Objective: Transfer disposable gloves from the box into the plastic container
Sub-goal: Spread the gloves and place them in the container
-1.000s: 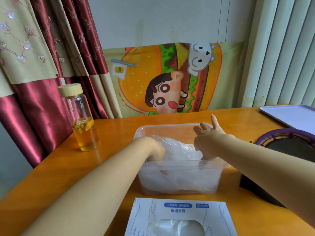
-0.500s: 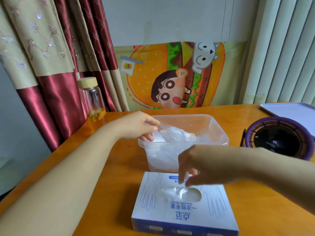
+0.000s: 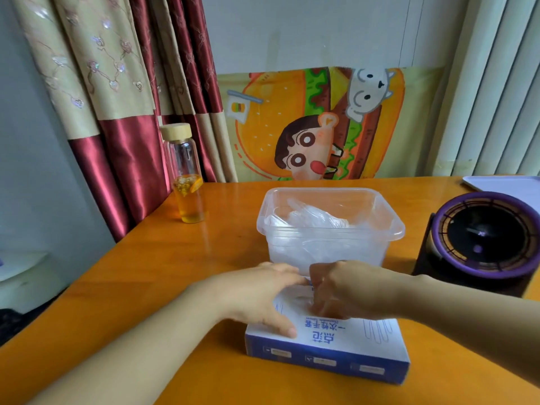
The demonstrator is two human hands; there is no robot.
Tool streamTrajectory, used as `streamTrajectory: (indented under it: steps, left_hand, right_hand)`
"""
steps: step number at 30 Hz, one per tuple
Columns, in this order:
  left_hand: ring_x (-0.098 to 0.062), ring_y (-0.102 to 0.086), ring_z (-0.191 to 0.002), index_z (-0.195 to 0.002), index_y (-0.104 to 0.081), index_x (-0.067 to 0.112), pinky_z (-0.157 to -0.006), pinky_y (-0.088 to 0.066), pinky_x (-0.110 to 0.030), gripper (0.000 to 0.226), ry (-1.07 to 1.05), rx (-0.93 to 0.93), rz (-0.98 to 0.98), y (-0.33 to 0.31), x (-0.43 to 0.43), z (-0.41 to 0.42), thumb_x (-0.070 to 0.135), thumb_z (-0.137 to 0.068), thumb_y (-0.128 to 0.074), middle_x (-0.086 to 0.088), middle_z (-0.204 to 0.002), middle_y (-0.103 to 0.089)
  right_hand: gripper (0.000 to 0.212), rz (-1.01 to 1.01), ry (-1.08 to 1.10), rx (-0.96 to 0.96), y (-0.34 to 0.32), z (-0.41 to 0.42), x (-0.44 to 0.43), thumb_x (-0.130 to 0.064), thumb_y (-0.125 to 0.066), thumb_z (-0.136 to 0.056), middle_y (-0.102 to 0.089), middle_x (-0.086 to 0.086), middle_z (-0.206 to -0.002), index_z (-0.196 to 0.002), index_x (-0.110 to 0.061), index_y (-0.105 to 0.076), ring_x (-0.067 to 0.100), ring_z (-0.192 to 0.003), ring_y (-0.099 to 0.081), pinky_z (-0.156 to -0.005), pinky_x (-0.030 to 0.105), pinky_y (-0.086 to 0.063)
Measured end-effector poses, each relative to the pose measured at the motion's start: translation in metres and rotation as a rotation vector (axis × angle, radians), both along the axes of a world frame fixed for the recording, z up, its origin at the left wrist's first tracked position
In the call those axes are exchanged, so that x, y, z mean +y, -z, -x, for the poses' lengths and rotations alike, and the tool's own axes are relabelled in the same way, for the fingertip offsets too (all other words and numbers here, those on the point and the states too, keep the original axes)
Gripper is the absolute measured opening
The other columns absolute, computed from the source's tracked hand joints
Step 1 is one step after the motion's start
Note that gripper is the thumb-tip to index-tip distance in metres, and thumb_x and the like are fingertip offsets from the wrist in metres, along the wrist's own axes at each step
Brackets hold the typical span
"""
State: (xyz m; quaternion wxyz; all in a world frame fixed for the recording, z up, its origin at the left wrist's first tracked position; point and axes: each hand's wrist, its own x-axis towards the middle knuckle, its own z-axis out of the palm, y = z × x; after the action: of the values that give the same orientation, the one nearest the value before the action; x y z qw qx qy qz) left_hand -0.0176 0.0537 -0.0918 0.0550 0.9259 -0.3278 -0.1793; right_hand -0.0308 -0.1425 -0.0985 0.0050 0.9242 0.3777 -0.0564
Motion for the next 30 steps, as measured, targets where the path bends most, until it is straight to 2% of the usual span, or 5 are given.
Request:
streamTrajectory:
  steps: [5, 10, 19, 26, 30]
  left_hand:
    - [-0.009, -0.009, -0.146, -0.151, -0.022, 0.035, -0.115, -0.016, -0.03, 0.083, 0.005, 0.04, -0.066, 0.001, 0.0, -0.005, 0.053, -0.082, -0.066, 0.019, -0.159, -0.004]
    - [-0.011, -0.008, -0.147, -0.15, -0.021, 0.035, -0.116, -0.017, -0.033, 0.081, 0.004, 0.044, -0.072, 0.001, -0.001, -0.004, 0.054, -0.083, -0.064, 0.019, -0.159, -0.003]
    - [-0.011, -0.009, -0.146, -0.15, -0.022, 0.036, -0.115, -0.017, -0.033, 0.083, -0.018, 0.045, -0.036, 0.005, 0.001, -0.004, 0.055, -0.082, -0.065, 0.02, -0.159, -0.005]
    - [-0.01, -0.006, -0.146, -0.15, -0.02, 0.038, -0.116, -0.015, -0.03, 0.082, -0.014, 0.033, -0.009, 0.01, 0.003, -0.005, 0.056, -0.083, -0.063, 0.02, -0.159, -0.003]
    - [-0.003, 0.004, -0.145, -0.148, -0.02, 0.045, -0.114, -0.01, -0.025, 0.082, -0.014, 0.106, 0.088, 0.016, 0.011, -0.004, 0.055, -0.081, -0.067, 0.023, -0.158, 0.002]
  right_hand:
    - [0.021, -0.002, -0.025, -0.043, 0.003, 0.001, 0.002, -0.029, -0.054, -0.095, -0.053, -0.005, -0.116, -0.106, -0.022, -0.07, 0.007, -0.087, -0.049, -0.062, 0.005, -0.029]
    - [0.023, 0.019, -0.019, -0.039, -0.001, 0.003, 0.003, -0.029, -0.051, -0.096, -0.051, -0.005, -0.123, -0.113, -0.023, -0.065, 0.014, -0.103, -0.057, -0.079, 0.018, -0.048]
    - [0.014, -0.082, 0.09, 0.017, -0.019, 0.002, -0.001, -0.031, -0.048, -0.098, -0.045, -0.019, -0.096, -0.103, -0.027, -0.06, 0.003, -0.083, -0.05, -0.064, 0.007, -0.035]
    - [0.036, -0.077, 0.123, 0.075, -0.013, -0.002, -0.012, -0.034, -0.062, -0.089, -0.048, -0.018, -0.121, -0.124, -0.039, -0.057, -0.008, -0.081, -0.046, -0.071, 0.005, -0.036]
    - [0.03, -0.151, 0.064, -0.004, 0.007, 0.004, -0.005, -0.031, -0.06, -0.091, -0.047, -0.015, -0.124, -0.121, -0.036, -0.062, -0.001, -0.101, -0.053, -0.08, 0.008, -0.041]
